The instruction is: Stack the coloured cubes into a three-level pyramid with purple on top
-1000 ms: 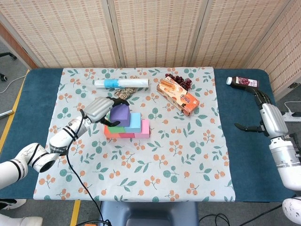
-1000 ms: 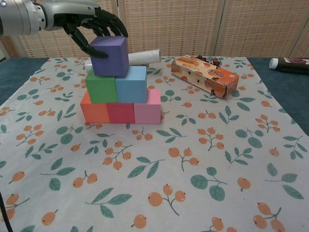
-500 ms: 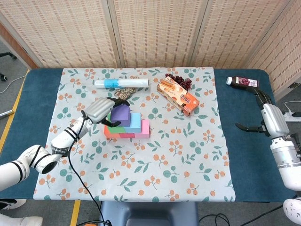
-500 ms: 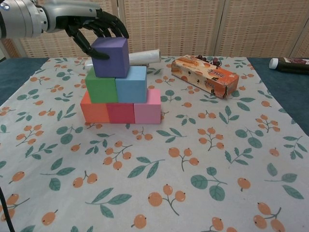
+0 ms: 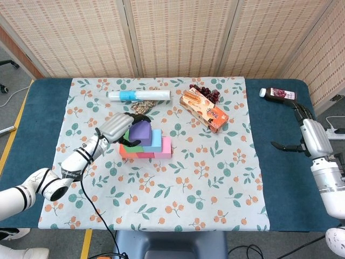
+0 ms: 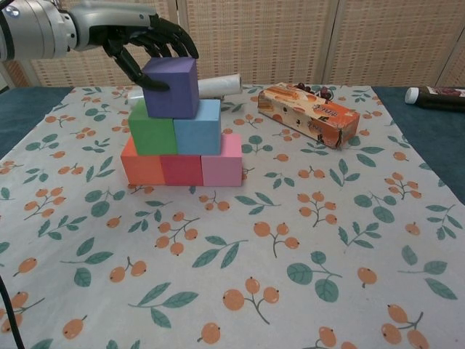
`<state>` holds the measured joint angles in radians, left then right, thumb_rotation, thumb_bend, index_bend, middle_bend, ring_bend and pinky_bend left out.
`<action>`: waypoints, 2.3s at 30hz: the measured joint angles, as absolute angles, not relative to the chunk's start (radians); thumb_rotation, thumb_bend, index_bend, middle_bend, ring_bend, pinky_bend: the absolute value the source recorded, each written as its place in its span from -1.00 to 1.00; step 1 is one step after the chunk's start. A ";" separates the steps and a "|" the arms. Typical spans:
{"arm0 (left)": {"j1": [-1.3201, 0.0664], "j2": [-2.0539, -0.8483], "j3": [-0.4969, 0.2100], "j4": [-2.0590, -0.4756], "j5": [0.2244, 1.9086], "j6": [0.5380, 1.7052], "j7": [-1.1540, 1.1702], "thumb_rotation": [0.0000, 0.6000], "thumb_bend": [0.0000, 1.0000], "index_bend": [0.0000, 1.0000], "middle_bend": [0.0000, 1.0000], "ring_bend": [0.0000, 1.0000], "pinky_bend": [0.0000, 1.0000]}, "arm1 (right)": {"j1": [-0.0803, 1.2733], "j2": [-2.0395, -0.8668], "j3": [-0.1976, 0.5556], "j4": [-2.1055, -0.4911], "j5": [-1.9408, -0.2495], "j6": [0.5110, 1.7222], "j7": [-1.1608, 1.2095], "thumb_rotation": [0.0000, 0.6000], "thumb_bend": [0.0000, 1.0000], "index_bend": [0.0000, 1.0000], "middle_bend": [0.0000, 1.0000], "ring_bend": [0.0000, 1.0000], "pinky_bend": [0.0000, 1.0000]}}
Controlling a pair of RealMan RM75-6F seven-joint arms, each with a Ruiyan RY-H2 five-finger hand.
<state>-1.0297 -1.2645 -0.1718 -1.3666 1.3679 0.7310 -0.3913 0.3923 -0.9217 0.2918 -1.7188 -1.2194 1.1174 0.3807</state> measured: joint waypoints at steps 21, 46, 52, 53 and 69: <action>-1.020 -1.266 -0.179 -1.371 1.371 0.719 -0.379 1.00 -0.34 -0.74 -0.76 -0.65 -0.43 | 0.394 -0.925 0.292 -1.714 -1.217 1.112 0.386 1.00 -1.00 -1.00 -0.83 -1.00 -1.00; -1.006 -1.217 -0.175 -1.429 1.440 0.739 -0.472 1.00 -0.38 -1.00 -1.00 -1.00 -0.97 | 0.385 -0.919 0.295 -1.718 -1.219 1.122 0.400 1.00 -1.00 -1.00 -0.83 -1.00 -1.00; -0.977 -1.158 -0.186 -1.466 1.467 0.809 -0.566 1.00 -0.37 -1.00 -1.00 -1.00 -0.97 | 0.379 -0.914 0.295 -1.721 -1.224 1.129 0.407 1.00 -1.00 -1.00 -0.83 -1.00 -1.00; -0.968 -1.149 -0.189 -1.467 1.469 0.826 -0.578 1.00 -0.37 -1.00 -1.00 -1.00 -0.97 | 0.379 -0.913 0.295 -1.722 -1.225 1.130 0.408 1.00 -1.00 -1.00 -0.83 -1.00 -1.00; -0.757 -1.128 -0.144 -1.340 1.275 0.906 -0.474 1.00 -0.34 -0.65 -0.68 -0.75 -0.58 | 0.412 -0.856 0.250 -1.780 -1.307 0.975 0.505 1.00 -0.94 -1.00 -0.76 -1.00 -1.00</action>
